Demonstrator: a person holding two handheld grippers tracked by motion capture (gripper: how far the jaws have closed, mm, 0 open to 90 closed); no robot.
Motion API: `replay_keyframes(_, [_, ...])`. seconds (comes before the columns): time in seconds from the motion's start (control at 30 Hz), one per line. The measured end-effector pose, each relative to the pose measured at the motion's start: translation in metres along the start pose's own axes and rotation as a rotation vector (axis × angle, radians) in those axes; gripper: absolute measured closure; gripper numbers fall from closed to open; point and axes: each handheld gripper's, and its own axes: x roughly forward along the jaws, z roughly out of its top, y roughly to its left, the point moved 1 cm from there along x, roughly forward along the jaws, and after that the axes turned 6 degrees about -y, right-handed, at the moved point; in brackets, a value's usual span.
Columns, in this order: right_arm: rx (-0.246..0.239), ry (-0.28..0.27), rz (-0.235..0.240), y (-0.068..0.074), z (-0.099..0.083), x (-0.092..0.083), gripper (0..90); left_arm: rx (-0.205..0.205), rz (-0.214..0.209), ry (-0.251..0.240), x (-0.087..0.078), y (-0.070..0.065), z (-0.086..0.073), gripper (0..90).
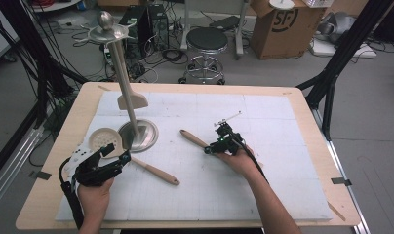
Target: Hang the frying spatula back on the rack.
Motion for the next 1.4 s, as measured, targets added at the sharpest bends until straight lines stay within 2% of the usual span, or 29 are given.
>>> replay_keyframes(0.07, [-0.010, -0.032, -0.016, 0.002, -0.004, 0.000, 63.8, -0.001, 0.001, 0.001, 0.000, 0.000, 0.000, 28.9])
replay_keyframes(0.2, [-0.043, -0.133, -0.016, 0.000, -0.017, -0.001, 66.7, 0.004, 0.002, 0.004, 0.000, 0.000, 0.000, 28.9])
replay_keyframes(0.27, [-0.039, -0.168, -0.005, -0.001, -0.022, -0.001, 65.8, 0.005, 0.002, 0.003, 0.000, -0.001, 0.000, 28.9])
replay_keyframes(0.33, [-0.081, -0.164, -0.037, 0.003, -0.021, -0.001, 67.3, 0.004, 0.001, 0.007, 0.001, -0.001, 0.000, 29.0])
replay_keyframes(0.4, [-0.093, -0.159, -0.053, 0.004, -0.021, -0.001, 70.2, 0.003, 0.002, 0.006, 0.001, -0.001, 0.000, 28.9])
replay_keyframes(0.53, [-0.090, -0.159, -0.049, 0.002, -0.020, -0.001, 71.4, 0.005, 0.005, 0.008, 0.001, 0.000, -0.001, 29.0])
replay_keyframes(0.67, [-0.054, -0.174, -0.057, 0.004, -0.018, -0.003, 73.7, 0.002, 0.005, 0.007, 0.000, 0.001, -0.001, 28.9])
replay_keyframes(0.73, [-0.022, -0.202, -0.036, 0.005, -0.016, -0.005, 76.6, -0.002, 0.006, 0.004, 0.000, 0.001, -0.001, 28.9])
replay_keyframes(0.8, [0.058, -0.245, 0.010, 0.004, -0.015, -0.007, 76.7, -0.002, 0.008, 0.002, -0.001, 0.002, -0.001, 28.9])
replay_keyframes(0.9, [0.036, -0.275, -0.018, 0.009, -0.012, -0.011, 76.7, -0.001, 0.008, 0.000, -0.002, 0.002, -0.001, 29.0])
replay_keyframes(1.03, [0.050, -0.338, 0.013, 0.014, -0.008, -0.018, 76.7, -0.003, 0.005, 0.000, -0.002, 0.002, 0.000, 29.0])
replay_keyframes(1.13, [0.037, -0.381, 0.034, 0.021, 0.000, -0.023, 76.7, -0.001, 0.005, -0.001, -0.001, 0.001, 0.000, 29.0])
replay_keyframes(1.27, [0.018, -0.457, 0.104, 0.036, 0.016, -0.030, 76.6, 0.001, 0.005, 0.003, -0.001, 0.001, 0.000, 29.0])
replay_keyframes(1.33, [0.015, -0.490, 0.165, 0.045, 0.025, -0.032, 76.7, -0.003, 0.005, 0.002, -0.002, 0.002, 0.000, 28.9])
replay_keyframes(1.4, [0.020, -0.513, 0.204, 0.051, 0.031, -0.032, 76.7, -0.003, 0.008, 0.001, -0.002, 0.002, 0.000, 29.0])
